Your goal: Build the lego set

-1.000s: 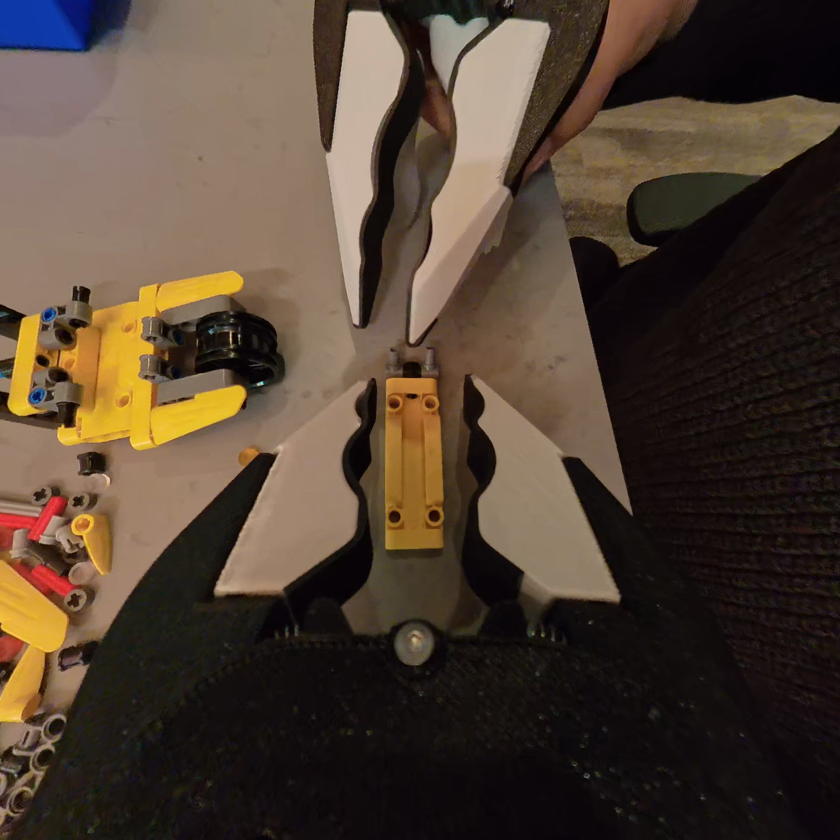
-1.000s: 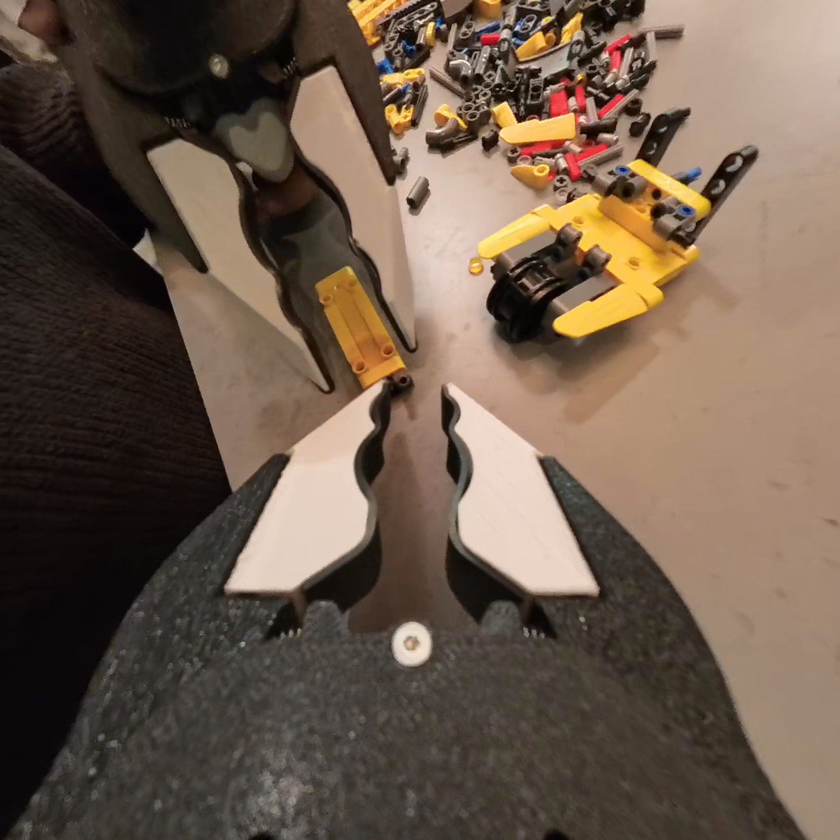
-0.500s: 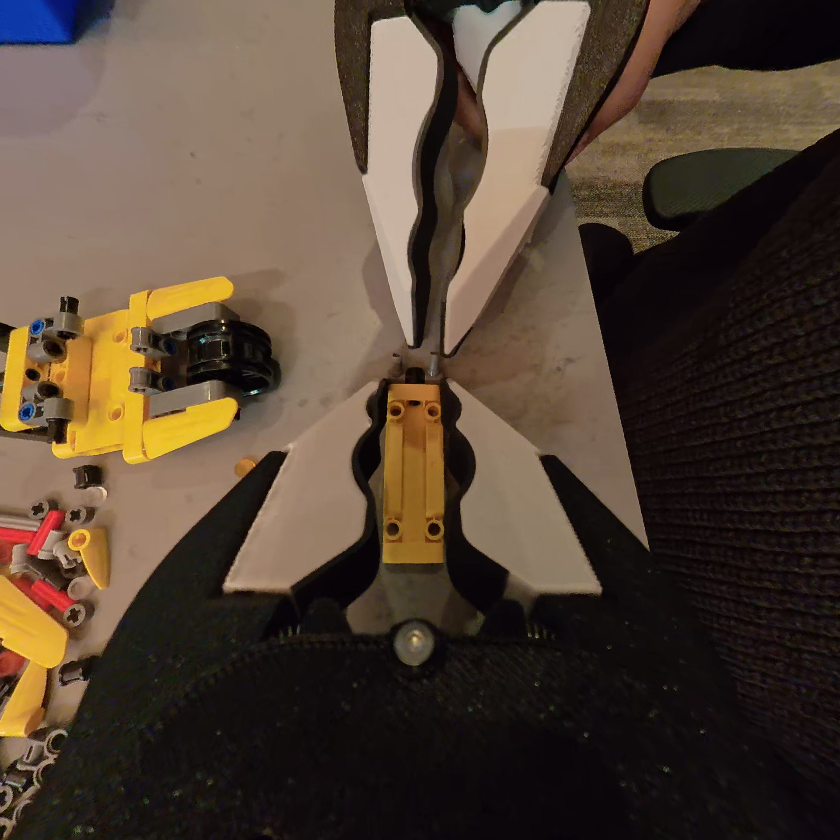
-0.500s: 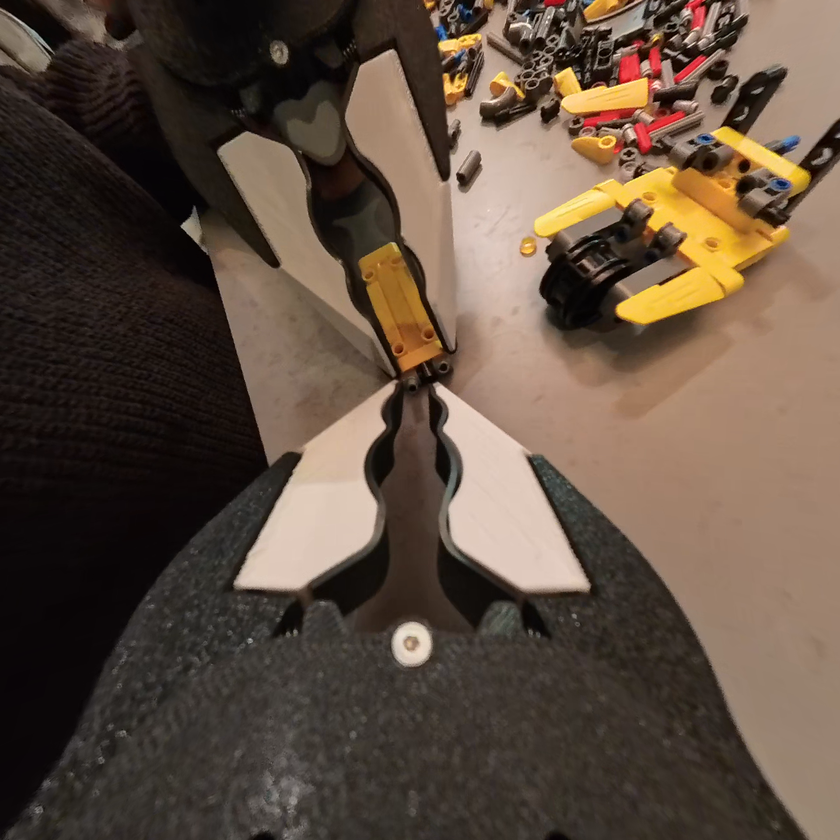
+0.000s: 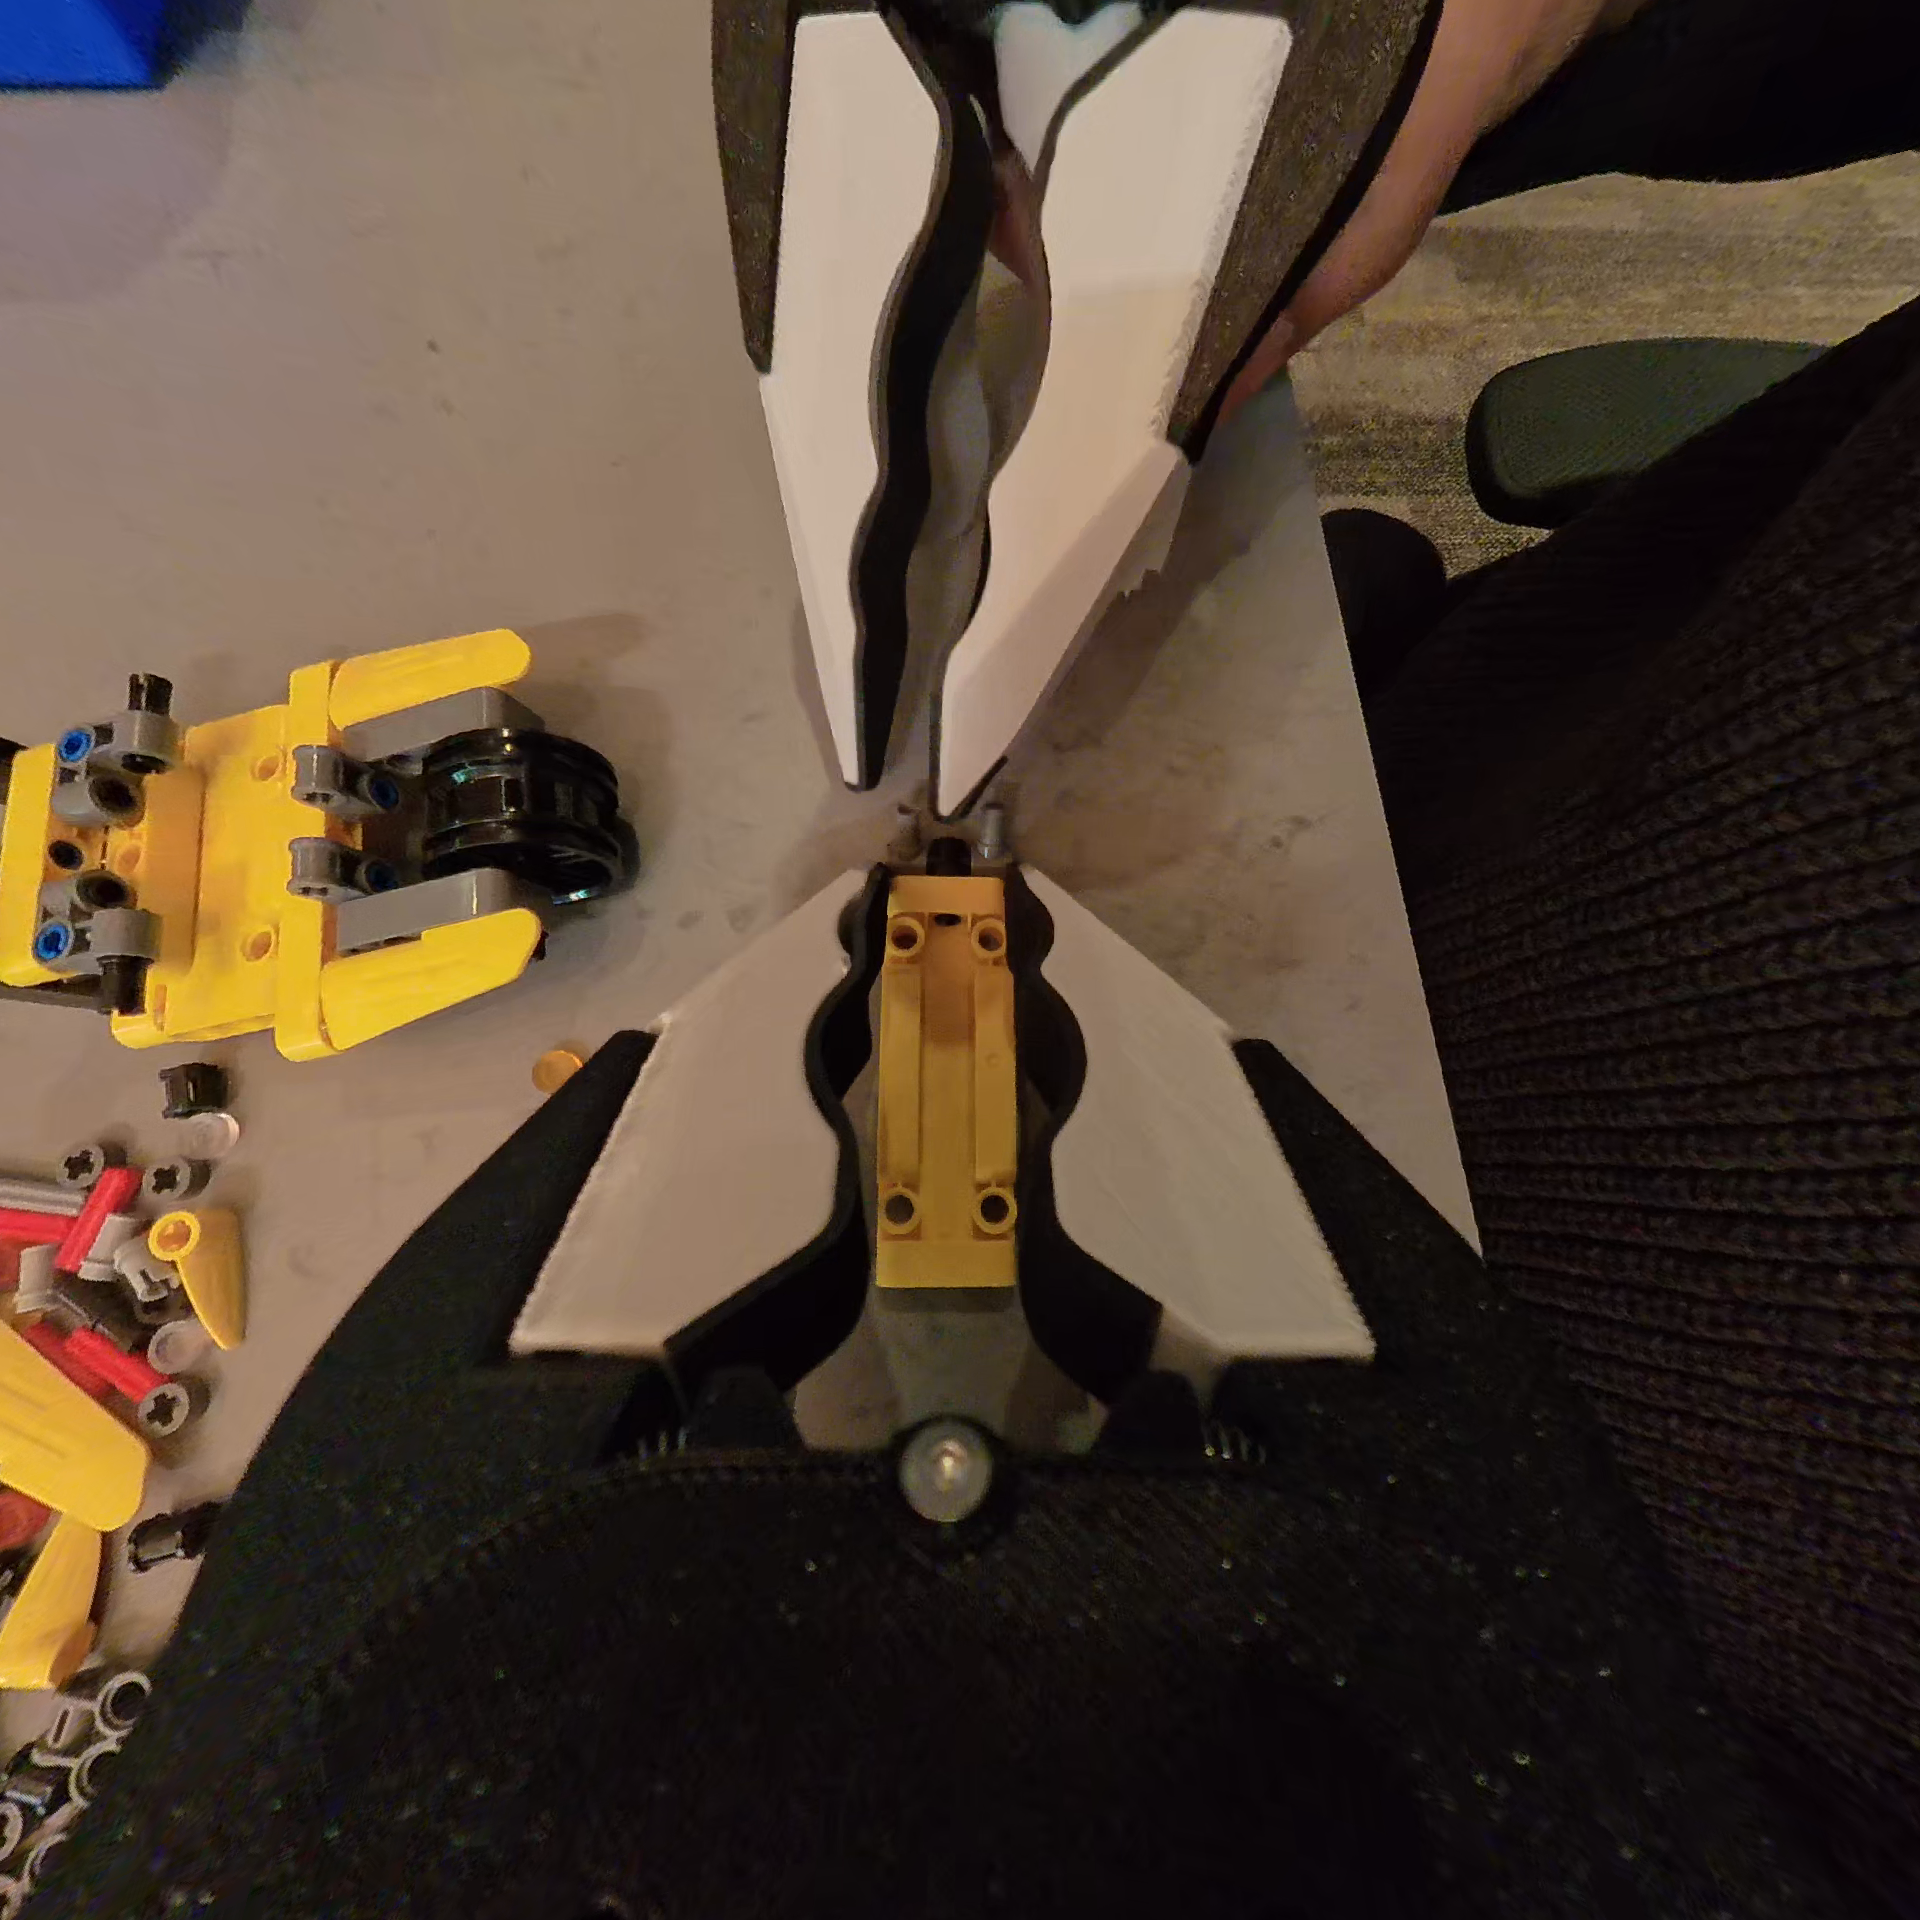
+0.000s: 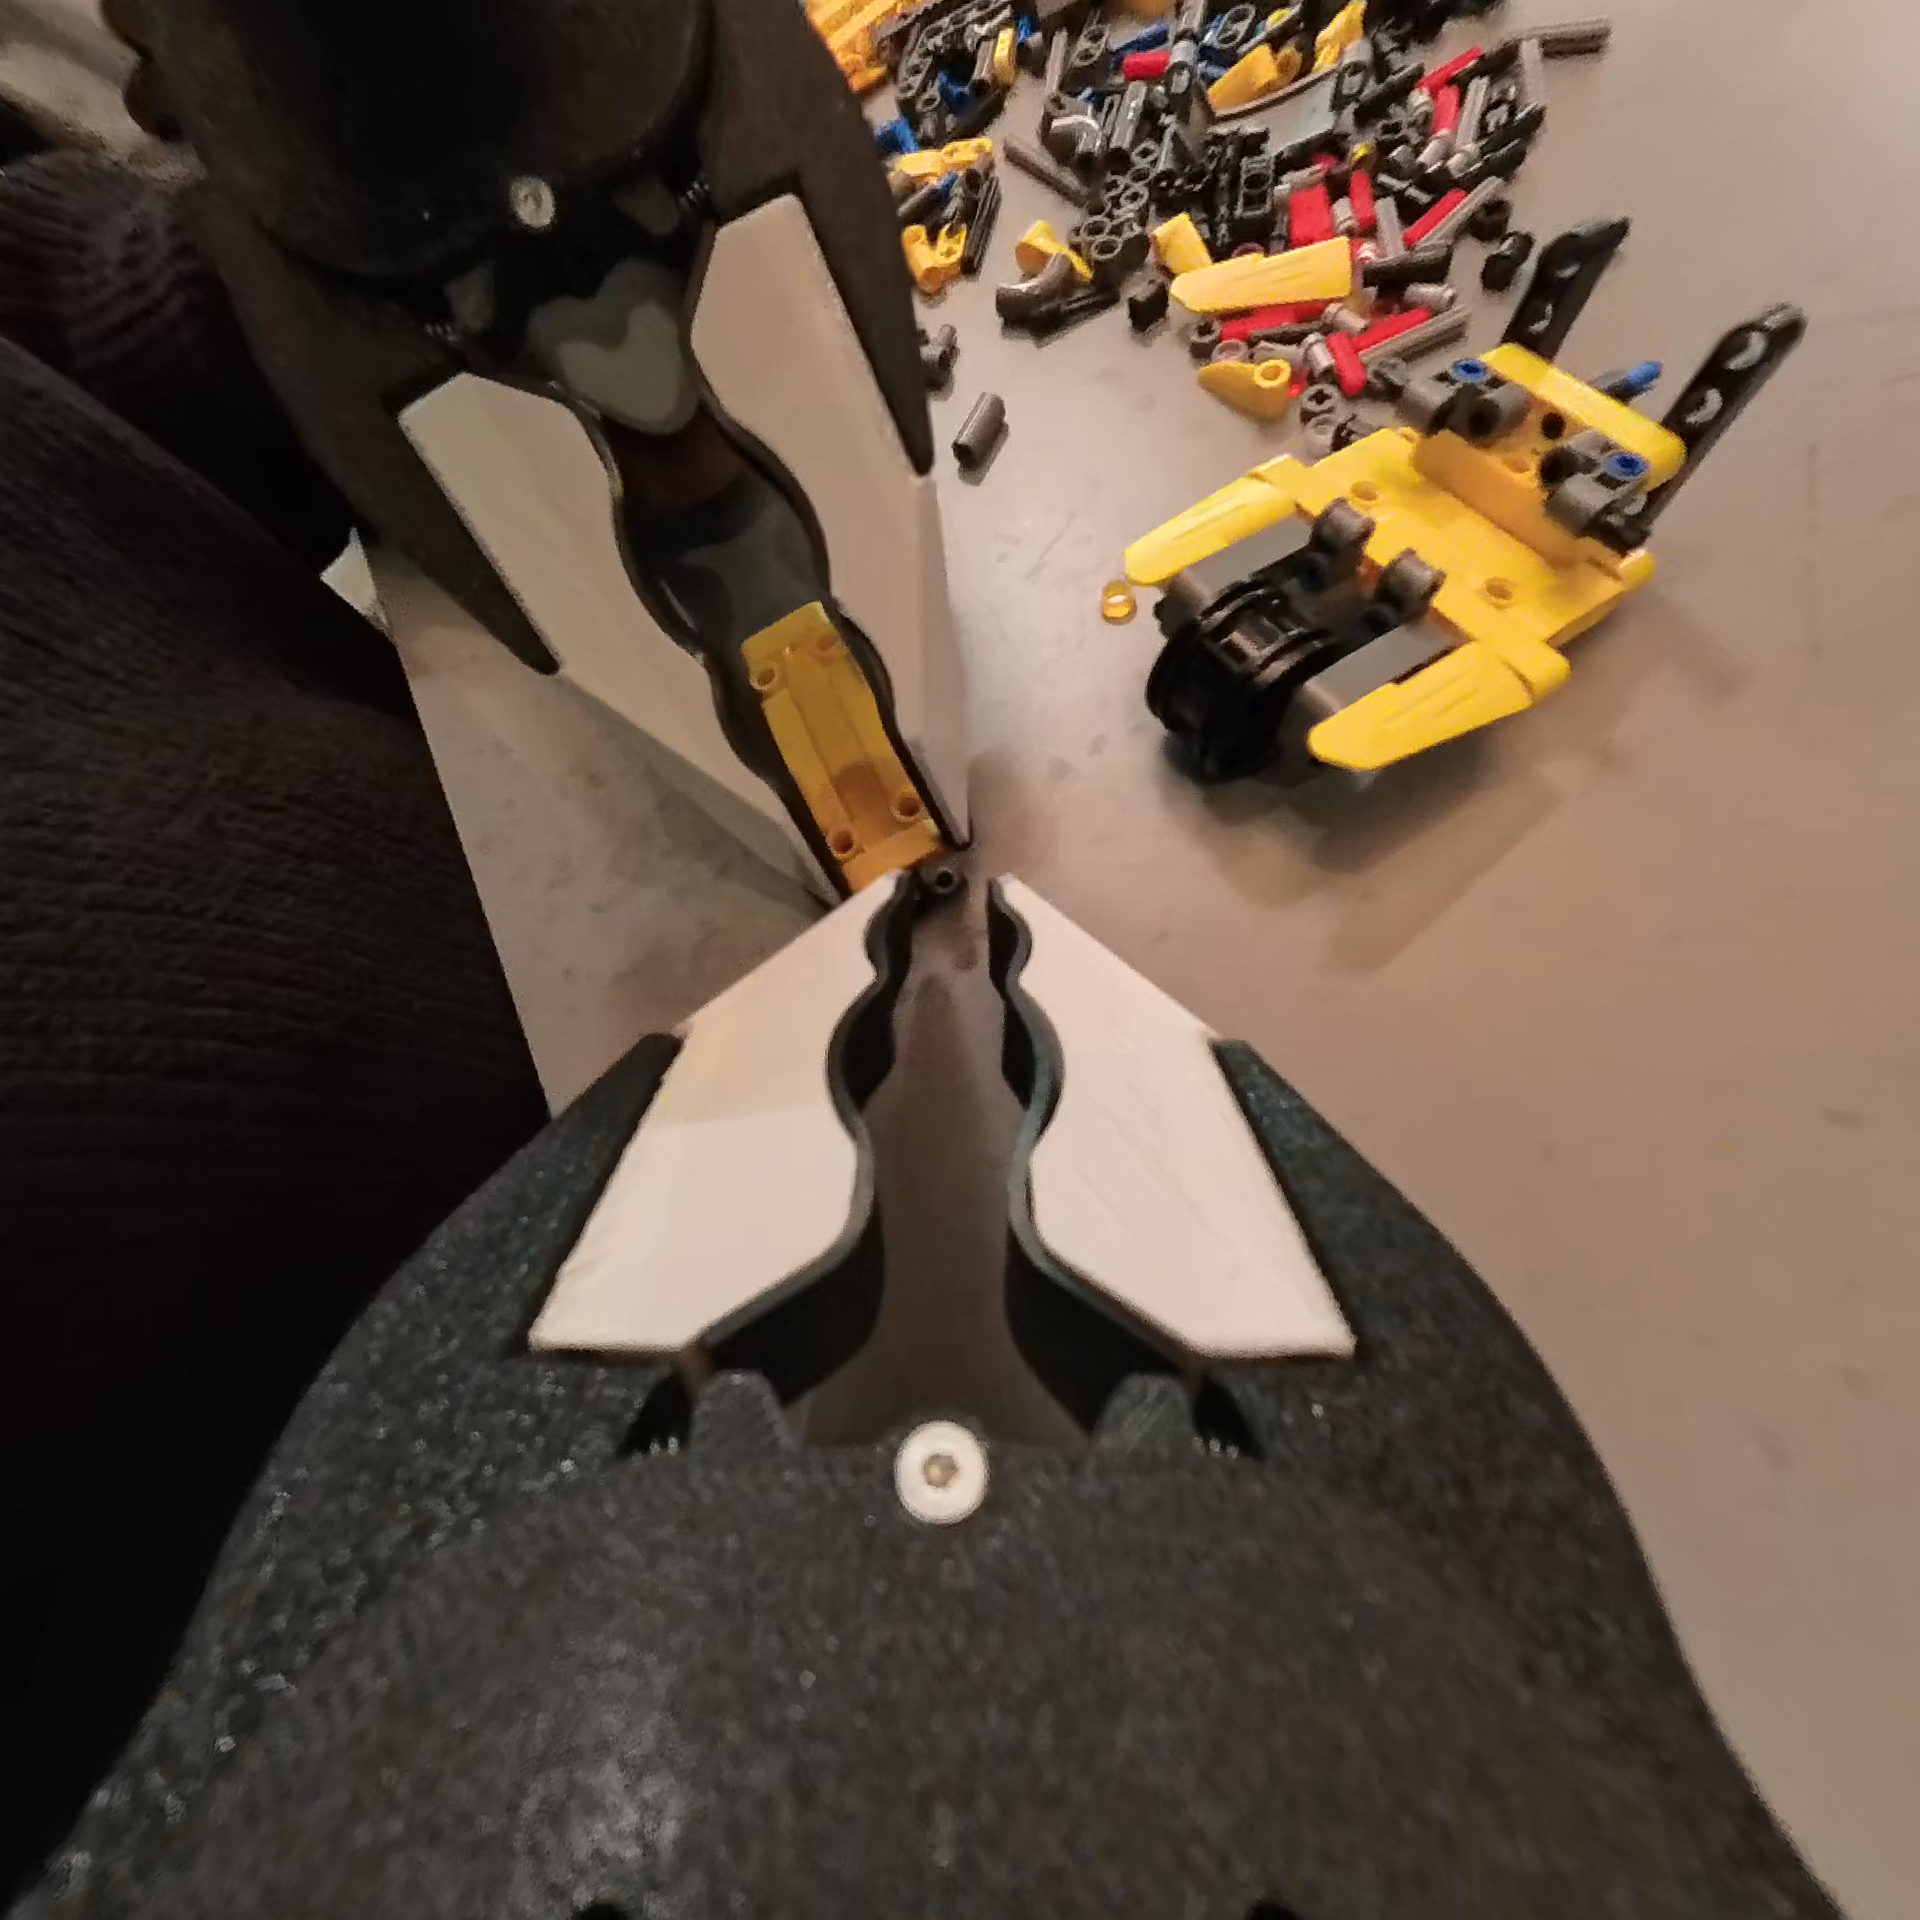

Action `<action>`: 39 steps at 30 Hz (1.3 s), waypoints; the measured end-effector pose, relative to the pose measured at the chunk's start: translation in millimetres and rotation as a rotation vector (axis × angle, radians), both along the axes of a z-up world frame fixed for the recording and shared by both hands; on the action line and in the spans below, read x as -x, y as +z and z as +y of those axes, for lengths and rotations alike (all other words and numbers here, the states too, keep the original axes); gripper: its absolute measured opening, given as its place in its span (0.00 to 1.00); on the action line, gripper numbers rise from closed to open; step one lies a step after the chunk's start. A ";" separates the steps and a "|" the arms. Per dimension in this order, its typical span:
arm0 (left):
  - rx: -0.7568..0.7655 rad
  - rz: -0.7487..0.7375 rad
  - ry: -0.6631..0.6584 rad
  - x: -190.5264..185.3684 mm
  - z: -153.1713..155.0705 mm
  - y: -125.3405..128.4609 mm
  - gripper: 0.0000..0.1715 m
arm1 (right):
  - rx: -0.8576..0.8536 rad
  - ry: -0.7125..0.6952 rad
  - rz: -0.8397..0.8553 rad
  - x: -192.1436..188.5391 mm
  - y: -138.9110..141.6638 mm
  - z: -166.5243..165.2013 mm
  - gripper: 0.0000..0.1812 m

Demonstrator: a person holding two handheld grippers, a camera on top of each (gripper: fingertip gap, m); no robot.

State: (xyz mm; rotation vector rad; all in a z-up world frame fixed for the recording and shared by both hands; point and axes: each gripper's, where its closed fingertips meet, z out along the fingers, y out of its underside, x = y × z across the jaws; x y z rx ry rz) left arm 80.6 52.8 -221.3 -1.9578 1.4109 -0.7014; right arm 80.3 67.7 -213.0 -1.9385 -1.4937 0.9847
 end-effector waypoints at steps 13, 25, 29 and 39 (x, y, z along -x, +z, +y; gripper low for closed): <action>0.006 -0.002 -0.008 -0.3 -1.2 0.2 0.11 | -0.017 0.024 -0.012 4.6 -1.4 -2.4 0.02; 0.014 -0.003 -0.011 -0.5 -1.7 0.0 0.11 | 0.022 0.035 -0.005 3.6 -1.8 -3.0 0.02; 0.017 -0.005 -0.011 -0.6 -1.7 0.1 0.11 | 0.033 0.035 -0.006 3.2 -2.2 -2.9 0.02; 0.030 -0.010 -0.010 -0.5 -1.6 0.1 0.11 | 0.024 0.033 -0.016 1.8 -3.6 -2.9 0.02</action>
